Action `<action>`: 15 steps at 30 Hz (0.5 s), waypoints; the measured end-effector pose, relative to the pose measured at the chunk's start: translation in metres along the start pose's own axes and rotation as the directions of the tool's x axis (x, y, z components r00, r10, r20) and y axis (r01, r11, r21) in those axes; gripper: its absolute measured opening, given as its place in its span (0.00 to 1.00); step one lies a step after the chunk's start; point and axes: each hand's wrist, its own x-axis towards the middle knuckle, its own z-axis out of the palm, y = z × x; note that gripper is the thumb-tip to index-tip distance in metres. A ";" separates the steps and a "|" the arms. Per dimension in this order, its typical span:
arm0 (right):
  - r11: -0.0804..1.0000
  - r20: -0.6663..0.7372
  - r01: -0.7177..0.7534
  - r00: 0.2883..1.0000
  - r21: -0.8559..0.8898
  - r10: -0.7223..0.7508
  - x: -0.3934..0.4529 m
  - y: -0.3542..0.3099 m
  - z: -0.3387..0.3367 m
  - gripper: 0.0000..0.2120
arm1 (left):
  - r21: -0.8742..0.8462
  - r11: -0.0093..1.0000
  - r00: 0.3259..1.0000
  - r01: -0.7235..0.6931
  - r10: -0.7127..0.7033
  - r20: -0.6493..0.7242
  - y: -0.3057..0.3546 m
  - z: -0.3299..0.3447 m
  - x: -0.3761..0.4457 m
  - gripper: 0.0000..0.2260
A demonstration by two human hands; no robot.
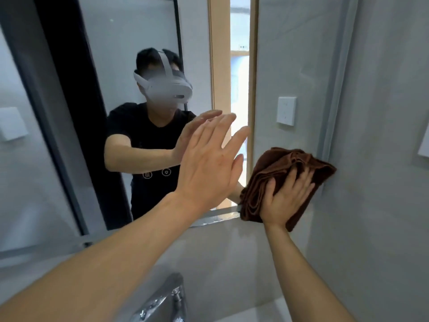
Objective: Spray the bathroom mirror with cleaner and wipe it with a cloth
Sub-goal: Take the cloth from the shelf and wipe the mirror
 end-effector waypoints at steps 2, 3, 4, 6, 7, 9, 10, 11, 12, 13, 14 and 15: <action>0.997 -0.002 -0.073 0.997 0.017 0.073 -0.024 -0.015 0.004 0.31 | 0.003 1.000 1.000 0.008 -0.008 0.007 -0.011 -0.006 -0.016 0.21; 0.994 -0.005 -0.101 0.995 0.028 0.102 -0.034 -0.025 0.007 0.31 | 0.009 1.000 1.000 0.007 -0.007 0.009 -0.016 -0.009 -0.023 0.21; 0.992 -0.004 -0.120 0.993 0.038 0.120 -0.044 -0.036 0.009 0.32 | 0.019 1.000 1.000 0.003 -0.003 0.009 -0.020 -0.012 -0.029 0.20; 0.993 -0.005 -0.108 0.994 0.040 0.109 -0.062 -0.060 0.013 0.33 | 0.040 0.999 1.000 -0.008 0.008 0.008 -0.029 -0.020 -0.039 0.20; 0.996 -0.007 -0.085 0.996 0.037 0.085 -0.071 -0.073 0.015 0.33 | 0.051 0.999 1.000 -0.009 0.009 0.007 -0.034 -0.024 -0.044 0.20; 0.998 -0.012 -0.035 0.999 0.043 0.036 -0.090 -0.099 0.019 0.33 | 0.079 0.997 1.000 -0.001 0.000 0.004 -0.046 -0.034 -0.053 0.21; 0.999 -0.011 -0.015 1.000 0.050 0.016 -0.099 -0.110 0.021 0.33 | 0.098 0.995 1.000 0.009 -0.009 -0.001 -0.053 -0.039 -0.057 0.21; 0.998 -0.006 -0.001 1.000 0.056 0.002 -0.107 -0.121 0.022 0.33 | 0.116 0.993 1.000 0.019 -0.018 -0.007 -0.059 -0.044 -0.062 0.22; 0.998 0.004 0.013 1.000 0.061 -0.013 -0.116 -0.131 0.024 0.33 | 0.129 0.991 1.000 0.028 -0.026 -0.014 -0.066 -0.050 -0.066 0.22; 0.998 0.017 0.029 0.999 0.063 -0.030 -0.124 -0.142 0.025 0.32 | 0.136 0.990 0.999 0.037 -0.035 -0.021 -0.073 -0.055 -0.071 0.22; 0.997 0.027 0.051 0.998 0.065 -0.053 -0.131 -0.153 0.026 0.31 | 0.144 0.988 0.999 0.046 -0.043 -0.030 -0.080 -0.061 -0.074 0.22; 0.994 0.036 0.084 0.996 0.072 -0.087 -0.137 -0.166 0.026 0.31 | 0.159 0.986 0.998 0.059 -0.053 -0.039 -0.087 -0.067 -0.078 0.22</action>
